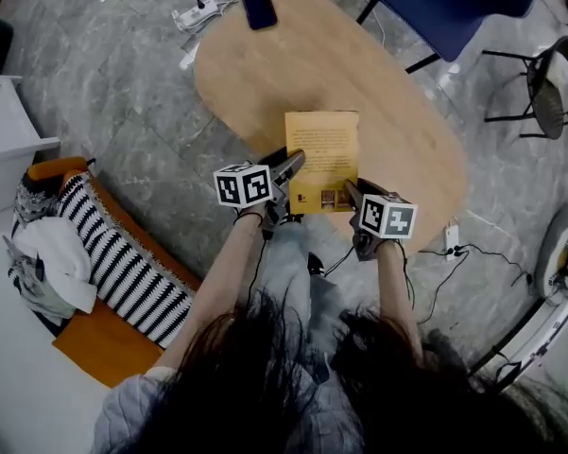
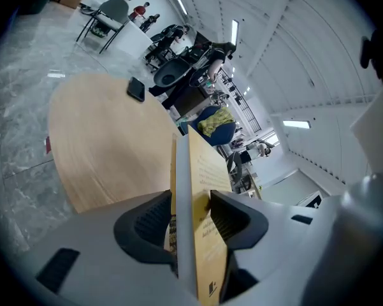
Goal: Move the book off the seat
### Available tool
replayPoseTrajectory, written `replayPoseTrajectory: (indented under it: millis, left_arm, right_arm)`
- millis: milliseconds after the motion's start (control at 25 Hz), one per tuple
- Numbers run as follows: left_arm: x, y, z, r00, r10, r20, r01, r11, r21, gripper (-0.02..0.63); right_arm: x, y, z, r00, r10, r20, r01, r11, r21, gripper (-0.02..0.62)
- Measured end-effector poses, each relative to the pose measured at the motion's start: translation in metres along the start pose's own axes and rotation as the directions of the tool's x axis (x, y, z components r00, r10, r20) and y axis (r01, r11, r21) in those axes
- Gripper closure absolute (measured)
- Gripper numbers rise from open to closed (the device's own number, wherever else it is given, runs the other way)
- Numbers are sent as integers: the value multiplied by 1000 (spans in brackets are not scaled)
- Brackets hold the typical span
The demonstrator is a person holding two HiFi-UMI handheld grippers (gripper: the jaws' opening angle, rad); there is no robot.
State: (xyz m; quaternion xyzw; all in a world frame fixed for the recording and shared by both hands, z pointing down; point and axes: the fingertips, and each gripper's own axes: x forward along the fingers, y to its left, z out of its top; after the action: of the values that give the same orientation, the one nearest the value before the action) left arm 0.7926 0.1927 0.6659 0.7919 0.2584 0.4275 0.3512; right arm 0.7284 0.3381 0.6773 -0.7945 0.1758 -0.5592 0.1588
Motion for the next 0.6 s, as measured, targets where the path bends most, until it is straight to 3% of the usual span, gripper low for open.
replayPoseTrajectory:
  millis: [360,600]
  left_arm:
    - [63,38,-21,993,12,-121,-10,1000,12,416]
    - [90,52,-30,981,-27,-190,33,999,28,416]
  right_arm:
    - [45,-52,-11,997,-55,-55,59,995,79,456]
    - [68,-66,-20,997,-48,-62,57,988,146,456]
